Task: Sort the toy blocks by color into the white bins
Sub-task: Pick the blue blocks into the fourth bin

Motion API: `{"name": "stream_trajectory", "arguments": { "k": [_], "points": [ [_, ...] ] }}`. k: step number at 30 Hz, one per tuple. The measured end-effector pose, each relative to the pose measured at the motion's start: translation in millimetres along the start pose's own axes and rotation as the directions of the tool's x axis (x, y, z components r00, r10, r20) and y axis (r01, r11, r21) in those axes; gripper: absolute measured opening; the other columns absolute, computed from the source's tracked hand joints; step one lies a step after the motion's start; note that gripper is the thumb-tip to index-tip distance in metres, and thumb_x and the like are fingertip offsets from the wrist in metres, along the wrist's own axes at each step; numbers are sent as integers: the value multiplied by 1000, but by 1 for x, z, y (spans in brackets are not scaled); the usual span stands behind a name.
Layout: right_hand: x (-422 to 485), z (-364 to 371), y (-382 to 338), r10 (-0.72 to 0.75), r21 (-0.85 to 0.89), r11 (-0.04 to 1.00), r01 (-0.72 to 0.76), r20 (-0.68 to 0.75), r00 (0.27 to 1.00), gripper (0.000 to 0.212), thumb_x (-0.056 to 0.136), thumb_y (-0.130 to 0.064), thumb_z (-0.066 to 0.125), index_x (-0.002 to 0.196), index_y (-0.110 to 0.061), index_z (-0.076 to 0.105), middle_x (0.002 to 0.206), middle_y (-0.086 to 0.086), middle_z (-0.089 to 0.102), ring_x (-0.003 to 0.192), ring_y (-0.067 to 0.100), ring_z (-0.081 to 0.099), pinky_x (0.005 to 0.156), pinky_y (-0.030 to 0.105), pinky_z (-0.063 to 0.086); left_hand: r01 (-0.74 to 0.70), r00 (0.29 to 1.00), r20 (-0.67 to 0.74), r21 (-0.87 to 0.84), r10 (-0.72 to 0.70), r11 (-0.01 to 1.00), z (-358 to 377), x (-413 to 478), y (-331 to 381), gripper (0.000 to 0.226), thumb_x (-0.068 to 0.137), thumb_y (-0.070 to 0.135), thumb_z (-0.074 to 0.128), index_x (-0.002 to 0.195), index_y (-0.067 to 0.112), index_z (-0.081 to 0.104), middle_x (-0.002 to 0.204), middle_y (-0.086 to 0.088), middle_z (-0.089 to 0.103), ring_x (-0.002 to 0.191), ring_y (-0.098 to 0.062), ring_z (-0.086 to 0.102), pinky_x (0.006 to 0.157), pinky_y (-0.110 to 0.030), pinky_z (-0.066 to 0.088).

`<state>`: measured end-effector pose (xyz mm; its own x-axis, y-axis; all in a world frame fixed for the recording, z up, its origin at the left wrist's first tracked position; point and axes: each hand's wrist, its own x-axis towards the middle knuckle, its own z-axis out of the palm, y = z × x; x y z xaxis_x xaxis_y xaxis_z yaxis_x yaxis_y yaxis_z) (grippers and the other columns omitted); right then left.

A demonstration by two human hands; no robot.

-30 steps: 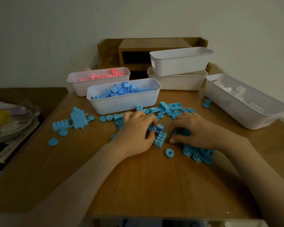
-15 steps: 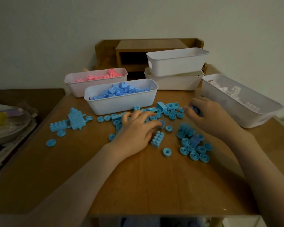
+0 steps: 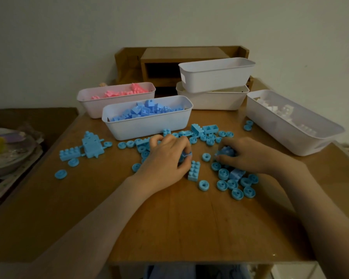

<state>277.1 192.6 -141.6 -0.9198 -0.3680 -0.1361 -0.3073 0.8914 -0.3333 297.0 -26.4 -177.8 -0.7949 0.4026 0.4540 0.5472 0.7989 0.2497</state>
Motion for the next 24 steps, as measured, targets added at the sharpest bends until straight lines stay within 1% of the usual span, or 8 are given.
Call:
{"name": "stream_trajectory", "arguments": {
  "k": [4,6,9,13,17,20,22,24],
  "points": [
    [-3,-1,-5,-61,146,987,68,-51,997,19,94,-41,46,110,-32,51,89,-14,54,76,1,55,62,15,40,21,999,-49,-69,-25,997,-3,-1,4,23,92,27,50,116,26,49,99,17,47,93,4,30,85,-20,12],
    [-4,-1,-10,-97,232,967,104,-43,994,18,95,-39,44,111,-34,51,87,-15,55,75,0,56,65,16,43,-25,997,-79,-69,19,997,-5,-1,5,34,92,28,44,126,28,48,102,15,52,95,1,34,85,-22,15],
    [-5,1,-14,-167,326,929,174,-50,985,17,95,-35,44,111,-35,52,79,-7,58,71,10,59,70,34,51,-124,991,-51,-28,123,992,-4,-3,3,37,92,33,39,129,32,48,94,13,48,93,-4,38,81,-23,16],
    [-5,5,-16,-219,349,908,231,-74,973,16,95,-37,43,109,-40,50,81,20,57,73,34,56,70,51,49,-180,983,-23,8,180,984,-1,-3,3,35,93,37,41,124,28,52,93,12,46,92,-6,38,77,-24,17],
    [-5,6,-16,-226,355,906,230,-52,973,17,94,-38,44,110,-44,47,84,17,57,74,32,56,69,47,49,-184,982,-36,3,184,983,0,-1,1,31,91,37,44,116,24,56,95,10,51,92,-6,39,76,-23,18],
    [-4,3,-12,-213,340,909,242,-121,969,21,94,-33,47,113,-40,49,91,-6,59,75,10,58,69,31,50,-180,983,-34,2,180,984,1,-1,1,28,90,36,44,111,23,58,94,11,50,92,-6,40,77,-22,19],
    [-8,-5,-6,-174,404,886,229,-168,970,15,93,-25,52,104,-34,54,92,-9,56,73,3,56,66,26,46,-174,984,-29,-7,174,985,1,-2,1,27,90,34,44,110,23,57,95,12,50,94,-6,40,79,-22,20],
    [-13,-15,0,-147,453,876,165,-74,986,4,89,-23,58,92,-26,56,86,-6,54,66,-1,51,62,24,44,-170,985,-22,-29,170,985,1,-1,2,26,91,32,42,109,23,58,96,12,50,93,-6,40,81,-23,23]
  ]
}}
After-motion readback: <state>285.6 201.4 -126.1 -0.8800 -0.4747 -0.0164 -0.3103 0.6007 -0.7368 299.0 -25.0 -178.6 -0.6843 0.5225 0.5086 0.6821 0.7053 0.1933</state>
